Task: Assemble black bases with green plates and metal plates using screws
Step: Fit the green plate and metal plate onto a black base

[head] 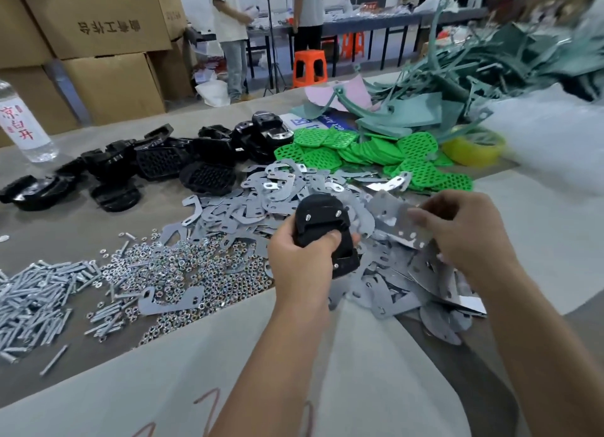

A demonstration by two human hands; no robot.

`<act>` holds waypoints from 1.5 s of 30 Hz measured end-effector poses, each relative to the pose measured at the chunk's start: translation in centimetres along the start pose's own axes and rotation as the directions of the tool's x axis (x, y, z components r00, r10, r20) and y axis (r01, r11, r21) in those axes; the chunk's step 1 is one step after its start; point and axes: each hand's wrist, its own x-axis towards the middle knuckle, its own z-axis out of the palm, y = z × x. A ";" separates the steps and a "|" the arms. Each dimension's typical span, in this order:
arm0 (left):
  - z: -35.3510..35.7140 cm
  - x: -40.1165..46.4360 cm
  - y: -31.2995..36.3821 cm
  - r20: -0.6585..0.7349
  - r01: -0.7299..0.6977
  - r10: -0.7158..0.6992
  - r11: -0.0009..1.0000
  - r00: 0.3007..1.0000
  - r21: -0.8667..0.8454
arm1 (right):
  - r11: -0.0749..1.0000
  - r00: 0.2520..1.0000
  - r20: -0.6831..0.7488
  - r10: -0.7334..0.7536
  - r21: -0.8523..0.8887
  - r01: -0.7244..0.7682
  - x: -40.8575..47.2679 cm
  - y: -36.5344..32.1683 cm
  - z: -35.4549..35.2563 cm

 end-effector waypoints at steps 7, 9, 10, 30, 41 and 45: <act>-1.0 0.5 0.3 -0.035 -0.003 0.003 1.000 0.999 0.010 | 0.985 0.946 -0.316 -0.075 0.123 0.119 1.7 -1.6 1.3; -1.5 0.7 0.6 -0.057 -0.016 0.017 1.000 0.998 0.009 | 0.986 0.894 -0.441 -0.084 0.093 0.139 2.1 -2.5 1.6; -1.9 0.9 0.8 -0.070 -0.021 0.021 1.000 0.997 0.003 | 0.979 0.893 -0.447 -0.056 0.152 0.137 2.1 -3.1 2.1; -18.1 2.8 6.0 -0.413 -0.154 0.189 0.981 0.891 0.116 | 0.520 0.652 0.568 -0.502 0.801 -0.297 -6.3 -11.6 18.8; -18.0 2.9 5.4 -0.386 -0.291 0.380 0.918 0.841 0.271 | 0.698 0.724 0.562 -0.400 0.698 -0.157 -7.8 -12.1 19.4; -17.6 2.8 5.1 -0.320 -0.342 0.463 0.864 0.826 0.369 | 0.721 0.728 0.582 -0.361 0.670 -0.177 -8.7 -12.2 20.3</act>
